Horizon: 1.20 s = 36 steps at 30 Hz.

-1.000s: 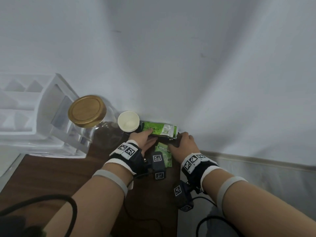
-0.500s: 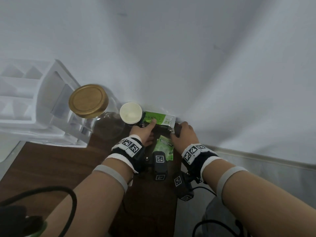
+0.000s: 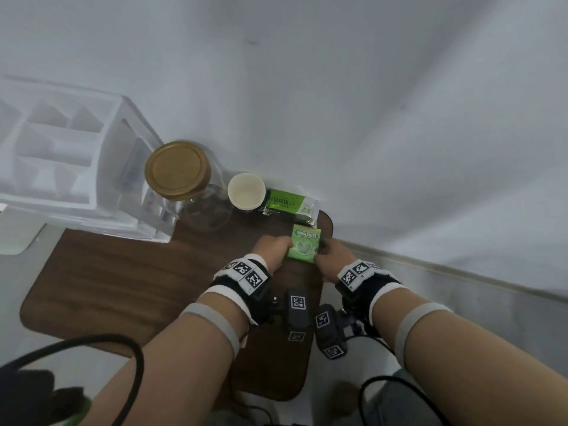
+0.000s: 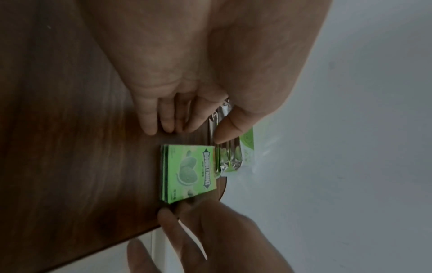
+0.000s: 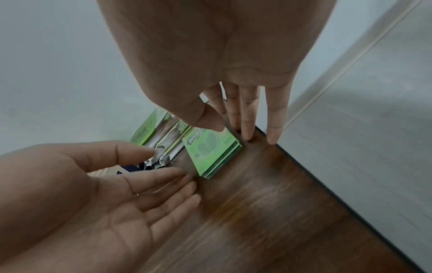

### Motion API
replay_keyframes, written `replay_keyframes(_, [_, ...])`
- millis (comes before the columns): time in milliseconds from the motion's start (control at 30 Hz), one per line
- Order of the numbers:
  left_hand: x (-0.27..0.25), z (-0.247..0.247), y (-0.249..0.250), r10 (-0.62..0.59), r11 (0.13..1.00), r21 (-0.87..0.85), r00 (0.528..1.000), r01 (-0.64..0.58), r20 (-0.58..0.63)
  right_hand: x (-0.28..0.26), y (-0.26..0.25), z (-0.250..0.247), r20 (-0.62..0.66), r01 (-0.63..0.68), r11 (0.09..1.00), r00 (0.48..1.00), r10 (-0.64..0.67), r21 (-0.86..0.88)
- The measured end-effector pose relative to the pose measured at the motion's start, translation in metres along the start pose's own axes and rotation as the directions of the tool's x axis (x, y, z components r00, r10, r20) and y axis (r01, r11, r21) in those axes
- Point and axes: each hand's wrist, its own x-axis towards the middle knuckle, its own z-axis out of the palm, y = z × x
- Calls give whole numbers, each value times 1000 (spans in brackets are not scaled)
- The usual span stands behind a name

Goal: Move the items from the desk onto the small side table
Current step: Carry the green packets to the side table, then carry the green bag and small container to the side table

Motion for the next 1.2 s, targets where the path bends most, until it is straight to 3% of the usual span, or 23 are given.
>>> replay_keyframes(67, [-16, -15, 5, 2, 1000, 25, 1000, -2, -4, -19, -10, -11, 20, -51, 998, 998, 51, 23])
replay_keyframes(167, [-60, -45, 15, -16, 998, -69, 1000, 16, -6, -60, -32, -32, 59, -77, 996, 995, 74, 40])
replay_keyframes(300, [-162, -105, 47, 0, 986, -168, 999, -7, -41, -131, -109, -68, 217, -97, 992, 973, 78, 78])
replay_keyframes(433, [-295, -168, 87, 31, 973, -223, 991, -61, -134, -227, -218, -102, 289, -16, 991, 957, -24, 136])
replay_keyframes(567, [-422, -222, 111, 14, 923, -366, 961, -118, -275, -305, -313, -125, 424, 145, 982, 887, -182, 118])
replay_keyframes(633, [-480, -239, 114, -6, 887, -425, 915, -182, -404, -342, -355, -130, 521, 228, 967, 815, -254, 115])
replay_keyframes(767, [-577, -247, 99, -81, 730, -590, 814, -344, -575, -425, -416, -118, 736, 353, 932, 611, -293, 77])
replay_keyframes(900, [-673, -239, 47, -167, 577, -626, 674, -525, -720, -535, -441, -76, 826, 617, 785, 419, -377, 46])
replay_keyframes(1033, [-765, -212, -27, -311, 457, -602, 516, -655, -798, -634, -427, -25, 891, 759, 649, 261, -371, 48])
replay_keyframes(1200, [-879, -139, -149, -557, 329, -515, 278, -792, -783, -776, -343, 45, 975, 886, 454, 9, -220, 94])
